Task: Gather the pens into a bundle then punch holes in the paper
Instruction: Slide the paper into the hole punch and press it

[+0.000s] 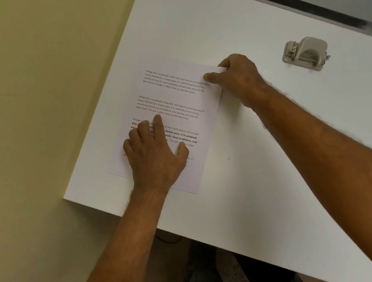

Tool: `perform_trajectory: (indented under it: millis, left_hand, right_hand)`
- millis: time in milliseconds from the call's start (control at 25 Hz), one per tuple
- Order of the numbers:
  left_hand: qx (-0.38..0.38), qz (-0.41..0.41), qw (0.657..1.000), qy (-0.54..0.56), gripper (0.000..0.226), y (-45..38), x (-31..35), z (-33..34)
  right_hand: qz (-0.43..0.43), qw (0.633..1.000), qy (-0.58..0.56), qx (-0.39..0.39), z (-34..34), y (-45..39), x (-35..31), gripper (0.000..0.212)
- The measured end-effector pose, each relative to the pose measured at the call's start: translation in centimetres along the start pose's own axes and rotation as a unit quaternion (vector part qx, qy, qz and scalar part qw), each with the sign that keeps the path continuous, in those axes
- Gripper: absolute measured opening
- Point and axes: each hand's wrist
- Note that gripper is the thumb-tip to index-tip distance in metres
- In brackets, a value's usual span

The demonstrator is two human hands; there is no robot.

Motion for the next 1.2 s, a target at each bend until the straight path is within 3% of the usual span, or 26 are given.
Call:
perform_trajectory:
  millis: [280, 520, 640, 720, 840, 920, 1080, 1200]
  left_hand:
    - [0.008, 0.004, 1.000, 0.001, 0.086, 0.0, 0.0, 0.1]
    - [0.003, 0.005, 1.000, -0.003, 0.086, -0.1, 0.0, 0.3]
    - [0.002, 0.006, 1.000, -0.004, 0.087, -0.2, 0.0, 0.4]
    - [0.003, 0.007, 1.000, -0.004, 0.087, -0.2, 0.0, 0.4]
    - [0.005, 0.006, 1.000, -0.004, 0.087, -0.2, 0.1, 0.4]
    - [0.004, 0.006, 1.000, -0.005, 0.088, -0.2, 0.1, 0.4]
    - [0.012, 0.008, 1.000, -0.002, 0.087, -0.1, 0.1, 0.4]
    - [0.022, 0.011, 1.000, -0.002, 0.087, -0.1, 0.2, 0.3]
  right_hand:
    - [-0.037, 0.992, 0.124, -0.011, -0.5, 0.2, -1.2, 0.049]
    - [-0.035, 0.982, 0.179, -0.049, -0.6, -0.2, -2.4, 0.070]
    - [0.003, 0.993, 0.094, -0.077, -0.4, -0.1, -2.5, 0.075]
    - [0.032, 0.997, -0.026, -0.071, -0.4, 0.2, -2.1, 0.073]
    - [0.082, 0.964, -0.252, -0.028, 0.0, 1.4, -0.9, 0.072]
    - [0.109, 0.937, -0.332, 0.009, 1.1, 2.8, 0.3, 0.064]
    - [0.140, 0.916, -0.375, 0.014, 3.8, 7.2, 2.4, 0.024]
    - [0.138, 0.930, -0.340, -0.007, 5.6, 9.9, 3.0, 0.030]
Point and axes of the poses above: each hand's wrist, its own y-axis away from the middle knuckle, its own z-axis out of the palm, x = y × z, and after that the axes turned 4 degrees about -z, right-handed
